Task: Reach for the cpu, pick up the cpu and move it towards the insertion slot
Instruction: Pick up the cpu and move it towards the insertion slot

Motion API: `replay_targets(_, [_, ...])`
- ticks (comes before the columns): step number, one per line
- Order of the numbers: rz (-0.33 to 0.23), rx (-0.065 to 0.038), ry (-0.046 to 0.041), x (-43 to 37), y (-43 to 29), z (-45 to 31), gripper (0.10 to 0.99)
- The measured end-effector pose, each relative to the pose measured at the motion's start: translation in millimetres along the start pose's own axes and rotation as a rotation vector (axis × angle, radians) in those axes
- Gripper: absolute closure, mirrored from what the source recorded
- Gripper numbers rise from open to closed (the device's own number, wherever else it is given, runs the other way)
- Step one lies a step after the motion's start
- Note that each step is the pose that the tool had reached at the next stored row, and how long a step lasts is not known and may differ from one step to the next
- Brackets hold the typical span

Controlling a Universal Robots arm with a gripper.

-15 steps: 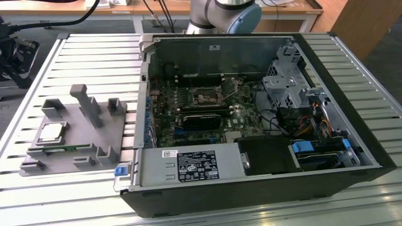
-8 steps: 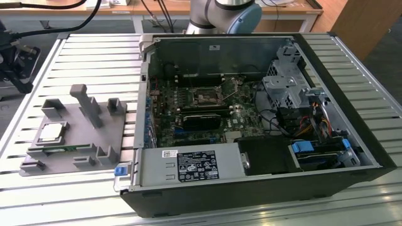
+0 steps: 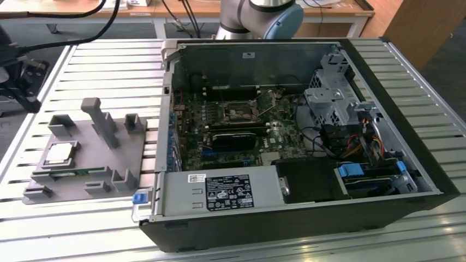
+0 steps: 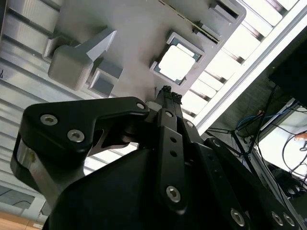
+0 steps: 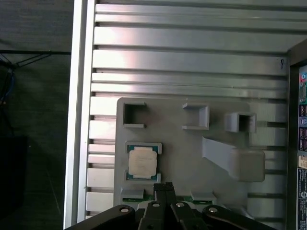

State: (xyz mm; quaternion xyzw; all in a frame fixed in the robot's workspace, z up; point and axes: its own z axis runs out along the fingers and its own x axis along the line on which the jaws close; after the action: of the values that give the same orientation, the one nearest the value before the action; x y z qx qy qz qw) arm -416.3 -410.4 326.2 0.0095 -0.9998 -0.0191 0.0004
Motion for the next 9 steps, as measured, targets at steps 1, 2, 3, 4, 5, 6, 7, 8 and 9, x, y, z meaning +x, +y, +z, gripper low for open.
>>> replay_targets(1, [0.0, 0.0, 0.0001, 0.0, -0.2, 1.2, 0.98])
replay_targets(2, [0.0, 0.0, 0.0001, 0.0, -0.5, 2.5, 0.98])
replay_targets(3, [0.0, 0.0, 0.0001, 0.0, -0.7, 3.8, 0.98])
replay_targets(4, [0.0, 0.0, 0.0001, 0.0, -0.9, 5.1, 0.98])
replay_targets(5, [0.0, 0.0, 0.0002, 0.0, -1.1, 6.4, 0.98])
replay_targets(6, [0.0, 0.0, 0.0001, 0.0, -1.4, 7.8, 0.98])
replay_targets(7, [0.0, 0.0, 0.0001, 0.1, -1.6, 9.3, 0.98])
replay_targets(8, [0.0, 0.0, 0.0001, 0.1, -1.7, 10.5, 0.98])
replay_targets(9, [0.0, 0.0, 0.0001, 0.1, -1.9, 11.8, 0.98])
